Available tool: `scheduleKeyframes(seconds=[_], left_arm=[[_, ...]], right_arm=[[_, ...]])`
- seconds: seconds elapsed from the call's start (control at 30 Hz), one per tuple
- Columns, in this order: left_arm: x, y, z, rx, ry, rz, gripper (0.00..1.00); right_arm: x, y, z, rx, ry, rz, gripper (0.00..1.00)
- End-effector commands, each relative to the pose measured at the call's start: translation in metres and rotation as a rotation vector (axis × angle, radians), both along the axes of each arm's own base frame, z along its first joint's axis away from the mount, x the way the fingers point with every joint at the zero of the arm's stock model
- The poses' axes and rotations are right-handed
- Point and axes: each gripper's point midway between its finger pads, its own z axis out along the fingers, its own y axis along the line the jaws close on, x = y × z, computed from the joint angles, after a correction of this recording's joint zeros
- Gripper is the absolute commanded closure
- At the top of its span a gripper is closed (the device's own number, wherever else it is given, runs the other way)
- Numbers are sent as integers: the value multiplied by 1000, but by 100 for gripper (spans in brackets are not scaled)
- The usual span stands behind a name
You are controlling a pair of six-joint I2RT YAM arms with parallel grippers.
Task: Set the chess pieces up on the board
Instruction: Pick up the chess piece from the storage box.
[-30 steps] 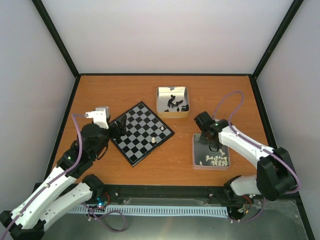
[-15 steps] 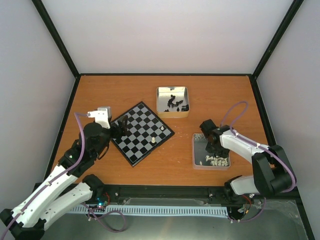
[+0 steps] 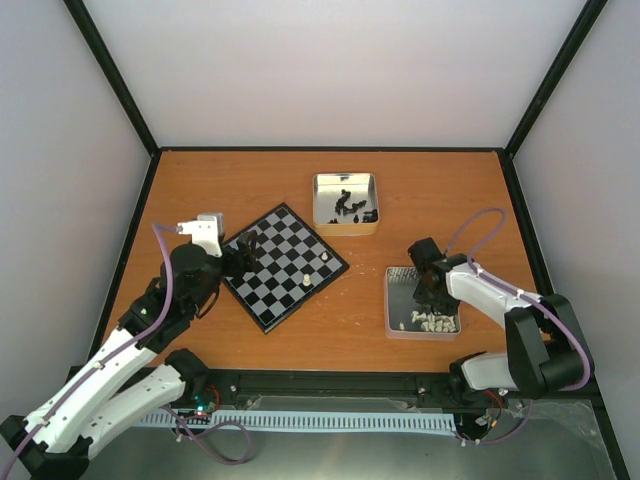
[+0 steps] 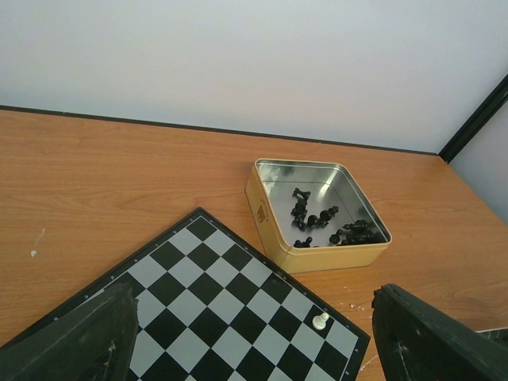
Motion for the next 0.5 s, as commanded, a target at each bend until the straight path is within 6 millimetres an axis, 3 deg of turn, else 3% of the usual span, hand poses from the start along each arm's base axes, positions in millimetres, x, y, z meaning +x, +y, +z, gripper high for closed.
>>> scheduleKeyframes(seconds=[0.0, 0.2, 0.47], left_arm=[[2, 0, 5, -10, -14, 0, 19], [2, 1, 5, -9, -15, 4, 19], [2, 2, 5, -8, -16, 11, 19]], right_arm=[[19, 0, 7, 14, -82, -15, 53], [29, -4, -6, -12, -90, -105, 56], [21, -22, -5, -87, -122, -244, 65]])
